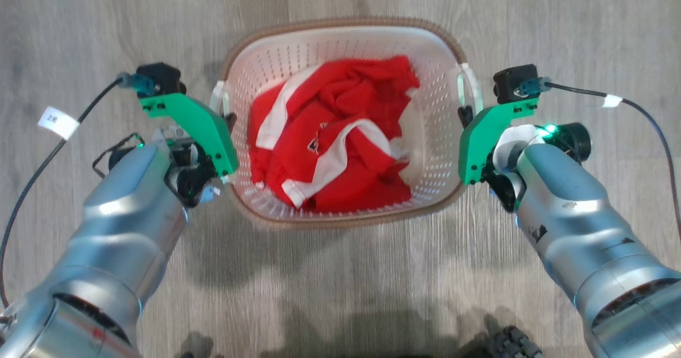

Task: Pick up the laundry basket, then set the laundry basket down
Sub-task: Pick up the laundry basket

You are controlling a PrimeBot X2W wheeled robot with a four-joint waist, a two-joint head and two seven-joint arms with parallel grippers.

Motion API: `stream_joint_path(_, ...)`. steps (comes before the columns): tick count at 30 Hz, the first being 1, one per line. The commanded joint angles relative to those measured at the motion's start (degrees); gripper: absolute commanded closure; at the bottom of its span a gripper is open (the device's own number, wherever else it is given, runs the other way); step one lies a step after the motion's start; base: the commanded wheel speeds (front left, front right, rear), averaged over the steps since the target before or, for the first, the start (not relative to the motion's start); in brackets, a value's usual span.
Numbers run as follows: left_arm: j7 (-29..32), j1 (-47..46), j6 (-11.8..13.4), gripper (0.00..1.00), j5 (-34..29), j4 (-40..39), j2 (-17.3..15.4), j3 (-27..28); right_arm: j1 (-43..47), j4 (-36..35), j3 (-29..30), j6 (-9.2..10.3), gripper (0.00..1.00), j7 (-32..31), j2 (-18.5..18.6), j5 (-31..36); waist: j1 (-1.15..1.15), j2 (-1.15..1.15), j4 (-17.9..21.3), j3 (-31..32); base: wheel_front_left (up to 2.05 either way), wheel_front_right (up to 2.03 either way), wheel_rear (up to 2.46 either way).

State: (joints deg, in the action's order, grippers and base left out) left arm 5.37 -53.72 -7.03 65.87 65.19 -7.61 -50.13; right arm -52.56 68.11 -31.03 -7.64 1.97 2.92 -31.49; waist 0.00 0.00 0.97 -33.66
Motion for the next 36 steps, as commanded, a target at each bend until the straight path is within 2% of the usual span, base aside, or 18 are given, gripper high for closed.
stream_joint_path(1,0.44,-0.52,-0.46,1.0,1.19,-0.83,-2.81,0.8,1.81,0.67,-1.12,0.15,1.0,-1.58,-0.04,-0.93,0.0,0.0,0.19,3.63,0.0,0.0,0.0)
stream_joint_path(14,5.15,1.64,-0.46,1.0,5.07,1.01,-3.2,-0.76,3.14,1.22,-4.35,0.15,1.0,-9.64,-0.04,-6.45,0.0,0.0,0.37,14.55,0.0,0.0,0.0)
stream_joint_path(29,7.64,6.3,-0.46,1.0,8.02,3.24,-2.82,-2.02,6.98,2.45,-7.1,0.15,1.0,-16.36,-0.04,-12.75,0.0,0.0,1.16,28.16,0.0,0.0,0.0)
stream_joint_path(36,9.59,8.53,-0.46,1.0,9.06,4.09,-2.75,-2.56,8.85,2.57,-8.64,0.15,1.0,-18.04,-0.04,-14.96,0.0,0.0,1.62,32.38,0.0,0.0,0.0)
